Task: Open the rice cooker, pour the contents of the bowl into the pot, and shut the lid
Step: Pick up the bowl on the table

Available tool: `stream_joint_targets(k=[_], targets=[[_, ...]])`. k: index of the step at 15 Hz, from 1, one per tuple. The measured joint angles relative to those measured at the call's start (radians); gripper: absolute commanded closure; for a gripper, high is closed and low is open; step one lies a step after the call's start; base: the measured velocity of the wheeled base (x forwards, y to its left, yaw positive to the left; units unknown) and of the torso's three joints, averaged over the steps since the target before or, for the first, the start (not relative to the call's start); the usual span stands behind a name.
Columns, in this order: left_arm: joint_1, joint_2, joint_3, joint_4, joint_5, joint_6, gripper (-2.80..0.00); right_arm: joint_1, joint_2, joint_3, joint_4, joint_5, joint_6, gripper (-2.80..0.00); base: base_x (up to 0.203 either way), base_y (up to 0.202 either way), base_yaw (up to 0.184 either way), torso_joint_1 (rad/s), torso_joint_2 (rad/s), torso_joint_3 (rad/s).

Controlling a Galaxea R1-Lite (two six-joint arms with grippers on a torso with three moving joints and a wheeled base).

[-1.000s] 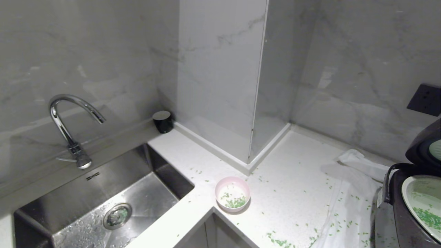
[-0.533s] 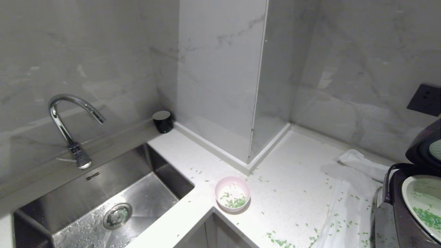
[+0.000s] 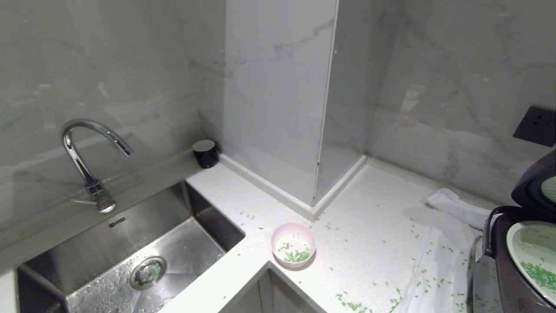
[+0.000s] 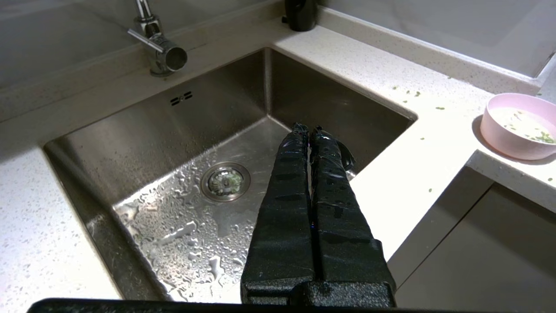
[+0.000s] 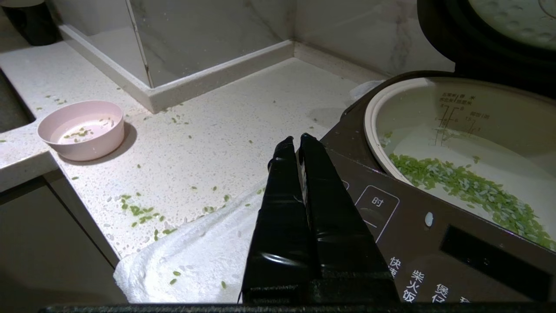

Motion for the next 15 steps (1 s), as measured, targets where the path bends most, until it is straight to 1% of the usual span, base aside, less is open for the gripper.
stream_joint_targets(k=[3, 5, 10, 11, 15], targets=[[0.0, 0.0, 0.001, -0.002, 0.007, -0.007, 0.0, 0.0, 0.0, 0.0, 0.0, 0.0, 0.0, 0.0, 0.0, 0.0, 0.0, 0.0, 0.0, 0.0], [0.001, 0.0, 0.001, -0.002, 0.002, 0.004, 0.0, 0.0, 0.0, 0.0, 0.001, 0.0, 0.0, 0.0, -0.048, 0.0, -0.004, 0.008, 0.0, 0.001], [0.002, 0.0, 0.001, -0.002, -0.001, 0.006, 0.0, 0.0, 0.0, 0.0, 0.0, 0.0, 0.0, 0.0, -0.183, 0.0, -0.006, 0.007, 0.0, 0.002], [-0.001, 0.0, 0.001, -0.001, -0.001, 0.005, 0.0, 0.0, 0.0, 0.0, 0.0, 0.0, 0.0, 0.0, -0.103, 0.0, -0.001, -0.011, 0.0, 0.005], [0.0, 0.0, 0.001, -0.001, -0.002, 0.006, 0.0, 0.0, 0.0, 0.0, 0.001, -0.003, 0.006, 0.0, 0.0, 0.0, 0.0, 0.0, 0.0, 0.0]])
